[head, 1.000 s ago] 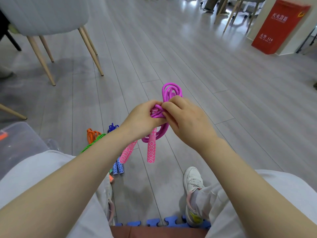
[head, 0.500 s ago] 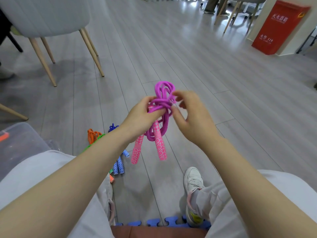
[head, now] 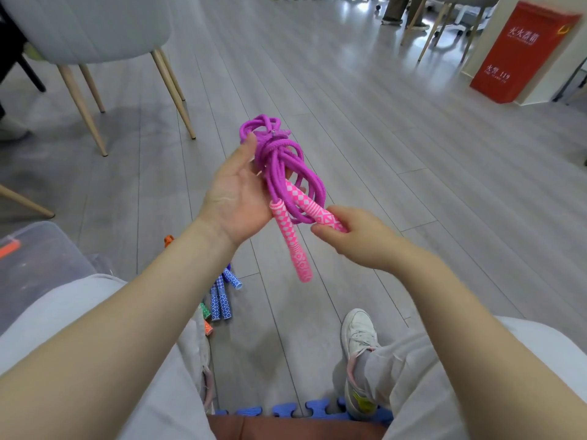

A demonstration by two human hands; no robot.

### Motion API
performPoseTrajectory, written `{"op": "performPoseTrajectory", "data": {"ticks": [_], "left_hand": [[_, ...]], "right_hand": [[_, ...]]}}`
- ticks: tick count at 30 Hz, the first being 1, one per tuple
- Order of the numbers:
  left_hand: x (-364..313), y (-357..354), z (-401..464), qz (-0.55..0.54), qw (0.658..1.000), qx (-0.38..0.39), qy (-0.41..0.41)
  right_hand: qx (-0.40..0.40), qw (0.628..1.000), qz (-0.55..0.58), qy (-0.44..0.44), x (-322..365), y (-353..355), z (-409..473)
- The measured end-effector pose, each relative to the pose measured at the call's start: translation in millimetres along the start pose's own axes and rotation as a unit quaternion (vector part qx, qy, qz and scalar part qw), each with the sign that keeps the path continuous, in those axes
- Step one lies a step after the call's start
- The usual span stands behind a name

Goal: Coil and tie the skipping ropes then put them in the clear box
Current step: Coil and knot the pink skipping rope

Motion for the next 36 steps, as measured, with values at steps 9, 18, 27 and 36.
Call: {"op": "performPoseTrajectory", "data": {"ticks": [9, 18, 27, 36], "left_hand": [[-16.3, 4.3, -5.1, 0.003, 0.995, -0.098, -0.006], [-13.4, 9.8, 3.9, 0.068, 0.984, -0.15, -0.062], [-47.2, 27.6, 7.3, 0.015, 0.968, -0.205, -0.146], [-68.6, 27.1, 5.2, 0.008, 0.952, -0.226, -0.206]], "right_hand": [[0.165, 0.984, 0.057, -0.02, -16.6, 13.4, -9.1], [-0.039, 0.998, 0.022, -0.044, -3.6, -16.9, 0.8], [-0.077, 0.995, -0.043, -0.05, -8.0, -6.0, 6.1], [-0.074, 0.993, -0.025, -0.092, -19.5, -4.5, 11.0]]}}
Point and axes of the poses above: each hand's wrist, its own z-axis towards the middle knuckle, its own y-axis out of the back of the hand, x = y × z, the point moved 3 cm from there along z, towards the middle knuckle, and after that the axes turned 3 degrees about y, right-handed, at the moved point
